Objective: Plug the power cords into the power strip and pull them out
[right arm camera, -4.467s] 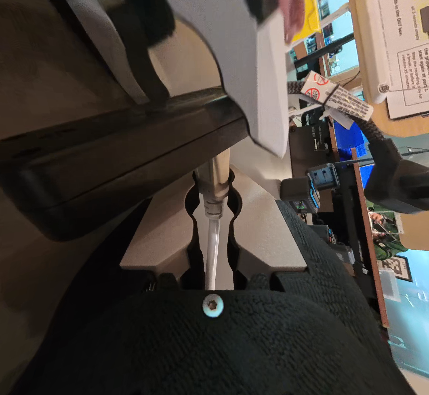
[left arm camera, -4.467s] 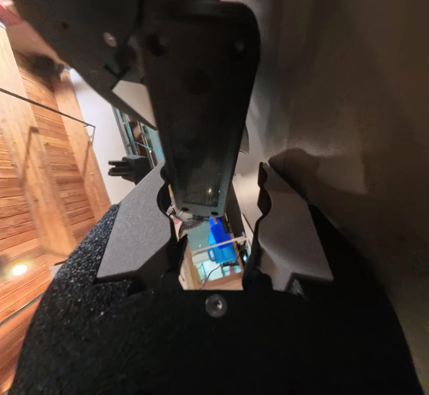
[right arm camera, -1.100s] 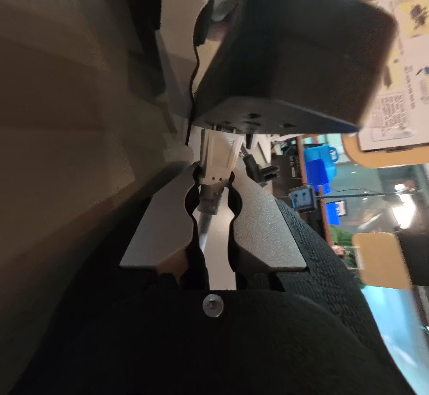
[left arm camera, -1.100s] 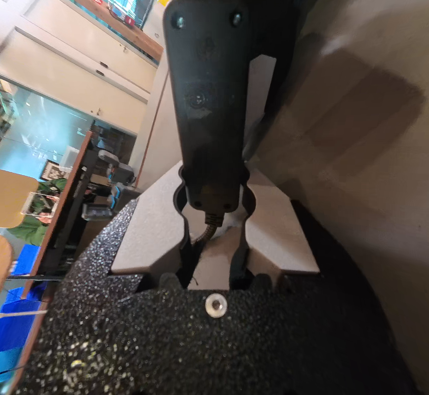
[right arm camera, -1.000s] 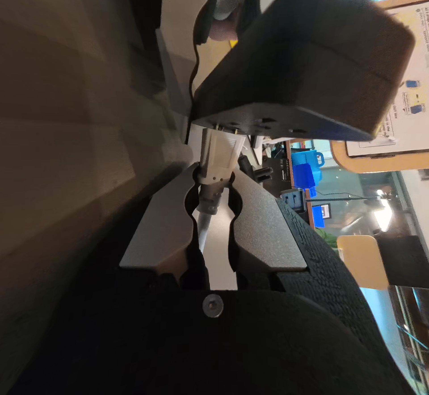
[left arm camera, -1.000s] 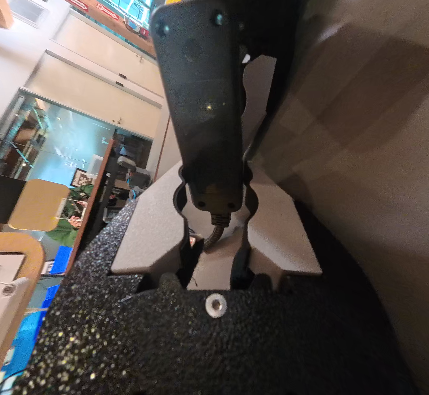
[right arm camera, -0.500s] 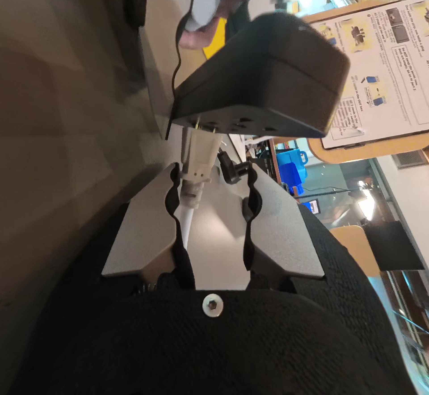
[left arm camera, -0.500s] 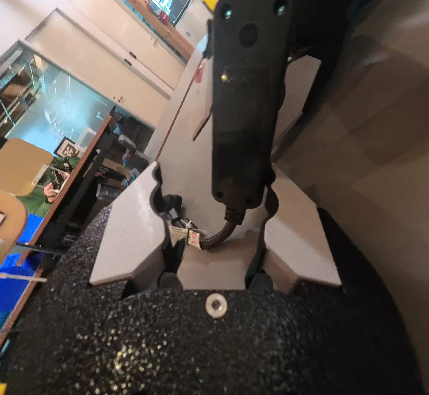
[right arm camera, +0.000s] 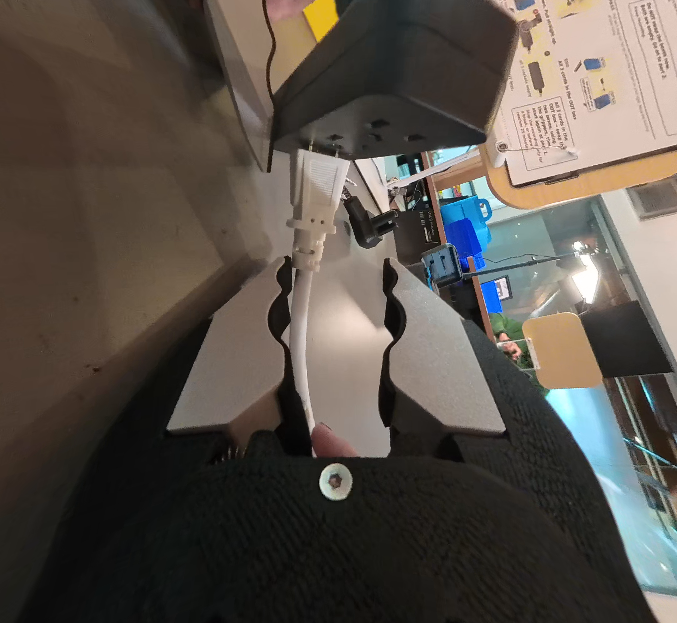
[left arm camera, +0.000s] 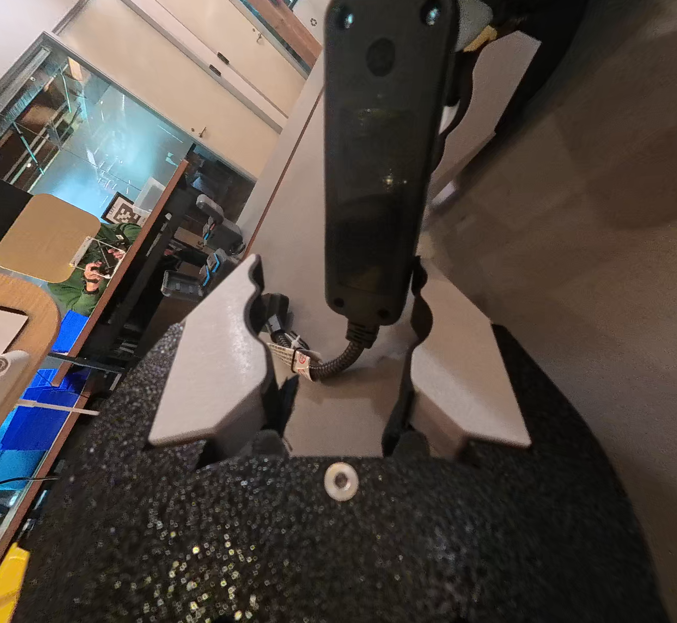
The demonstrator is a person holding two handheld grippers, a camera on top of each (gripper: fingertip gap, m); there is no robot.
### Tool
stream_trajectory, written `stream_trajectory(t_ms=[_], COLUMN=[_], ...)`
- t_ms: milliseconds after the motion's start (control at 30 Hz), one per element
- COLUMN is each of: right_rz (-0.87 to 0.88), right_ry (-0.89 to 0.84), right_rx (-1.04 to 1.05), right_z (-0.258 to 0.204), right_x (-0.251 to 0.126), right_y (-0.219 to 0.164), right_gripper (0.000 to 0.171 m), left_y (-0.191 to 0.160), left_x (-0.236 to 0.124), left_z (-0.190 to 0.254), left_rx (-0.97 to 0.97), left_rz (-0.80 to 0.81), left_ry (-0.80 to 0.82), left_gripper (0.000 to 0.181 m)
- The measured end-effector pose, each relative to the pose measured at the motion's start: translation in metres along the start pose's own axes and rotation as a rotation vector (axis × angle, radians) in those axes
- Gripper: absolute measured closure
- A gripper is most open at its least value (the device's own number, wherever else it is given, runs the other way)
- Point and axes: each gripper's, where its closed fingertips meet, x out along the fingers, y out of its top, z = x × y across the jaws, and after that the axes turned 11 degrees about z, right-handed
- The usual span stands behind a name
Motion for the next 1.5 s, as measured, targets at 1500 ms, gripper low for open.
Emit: stream_trajectory(t_ms=[1500], right_rz=[-0.100], right_ry=[-0.146], right_rx=[-0.073], right_z=[0.020], right_x=[0.027], right_y=[0.007], right_gripper=[0.132], left_y=[0.017], left_x=[0.019], left_z=[-0.007], left_rx=[-0.509], left_rz=[0.058], left_ry=[-0.044], left_gripper=[0.135])
